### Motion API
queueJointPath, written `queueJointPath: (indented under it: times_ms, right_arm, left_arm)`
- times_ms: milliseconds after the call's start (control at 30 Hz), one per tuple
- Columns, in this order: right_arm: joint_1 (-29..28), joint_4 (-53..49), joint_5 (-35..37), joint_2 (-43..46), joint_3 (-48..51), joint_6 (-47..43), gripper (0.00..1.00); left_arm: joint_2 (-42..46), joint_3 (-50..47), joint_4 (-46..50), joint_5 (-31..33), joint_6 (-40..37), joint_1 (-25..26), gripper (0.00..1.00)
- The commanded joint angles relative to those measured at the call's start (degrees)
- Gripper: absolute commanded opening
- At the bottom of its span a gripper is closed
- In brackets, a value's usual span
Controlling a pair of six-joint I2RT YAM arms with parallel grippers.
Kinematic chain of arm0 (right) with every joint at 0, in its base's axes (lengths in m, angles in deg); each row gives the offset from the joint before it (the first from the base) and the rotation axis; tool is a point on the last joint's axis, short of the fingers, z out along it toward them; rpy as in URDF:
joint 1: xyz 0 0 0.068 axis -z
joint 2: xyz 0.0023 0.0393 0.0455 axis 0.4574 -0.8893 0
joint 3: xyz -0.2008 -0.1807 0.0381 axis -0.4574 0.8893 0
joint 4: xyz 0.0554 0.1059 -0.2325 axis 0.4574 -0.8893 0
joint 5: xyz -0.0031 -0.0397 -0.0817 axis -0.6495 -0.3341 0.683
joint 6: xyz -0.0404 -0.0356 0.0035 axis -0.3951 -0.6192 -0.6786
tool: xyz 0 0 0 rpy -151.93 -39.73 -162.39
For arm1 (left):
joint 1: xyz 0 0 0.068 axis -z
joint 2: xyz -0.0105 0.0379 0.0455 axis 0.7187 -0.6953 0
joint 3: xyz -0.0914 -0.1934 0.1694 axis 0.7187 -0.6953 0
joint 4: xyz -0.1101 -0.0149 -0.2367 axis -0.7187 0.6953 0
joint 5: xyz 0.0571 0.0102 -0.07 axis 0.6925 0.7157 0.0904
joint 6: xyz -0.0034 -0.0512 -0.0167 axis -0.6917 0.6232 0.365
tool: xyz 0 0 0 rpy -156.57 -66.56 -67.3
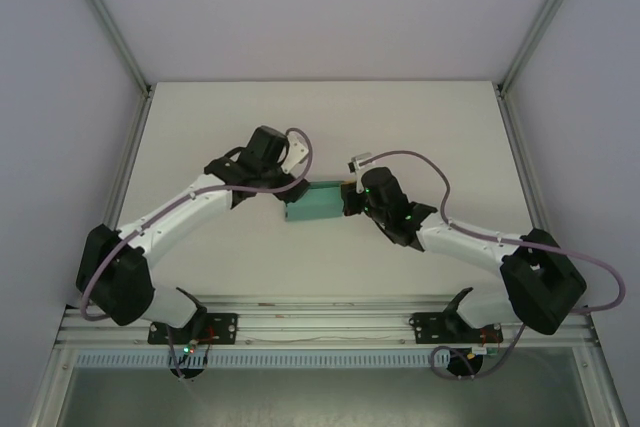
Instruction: Assemble paper box
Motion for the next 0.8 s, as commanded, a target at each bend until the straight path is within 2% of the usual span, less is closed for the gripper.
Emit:
queueJointPath:
  times_ms: [0, 67, 133, 233, 467, 567, 633, 767]
  right_arm:
    - [-0.8, -7.3, 0.3, -1.6, -0.5, 0.7, 0.0]
    - [-0.9, -7.7, 0.3, -1.9, -0.8, 0.7, 0.0]
    - [-1.0, -8.7, 0.9, -2.4, -1.5, 0.8, 0.0]
    - [-1.1, -9.4, 1.2, -2.8, -2.0, 1.0, 0.0]
    - [-1.1, -11.4, 1.5, -2.6, -2.9, 1.1, 0.0]
    - [-1.2, -11.8, 1.2, -2.8, -3.0, 1.4, 0.0]
    - [-1.2, -12.0, 1.1, -2.7, -3.3, 1.8, 0.0]
    - [-1.4, -14.1, 1.7, -2.5, -4.3, 1.8, 0.0]
  left_arm:
    - [2.7, -3.4, 0.6, 1.0, 5.9, 0.1, 0.7]
    - [2.8, -4.5, -0.2, 2.2, 6.8, 0.2, 0.58]
    - [2.5, -4.0, 0.8, 2.0, 7.9, 0.2, 0.53]
    - [2.3, -4.4, 0.9, 0.8, 8.4, 0.3, 0.52]
    - [2.0, -4.6, 2.1, 3.8, 12.1, 1.0, 0.52]
    - [2.5, -5.3, 2.4, 4.8, 13.9, 1.3, 0.48]
    - [3.2, -6.1, 1.7, 5.3, 14.6, 2.0, 0.39]
    - [4.6, -7.3, 1.6, 6.1, 16.1, 2.9, 0.32]
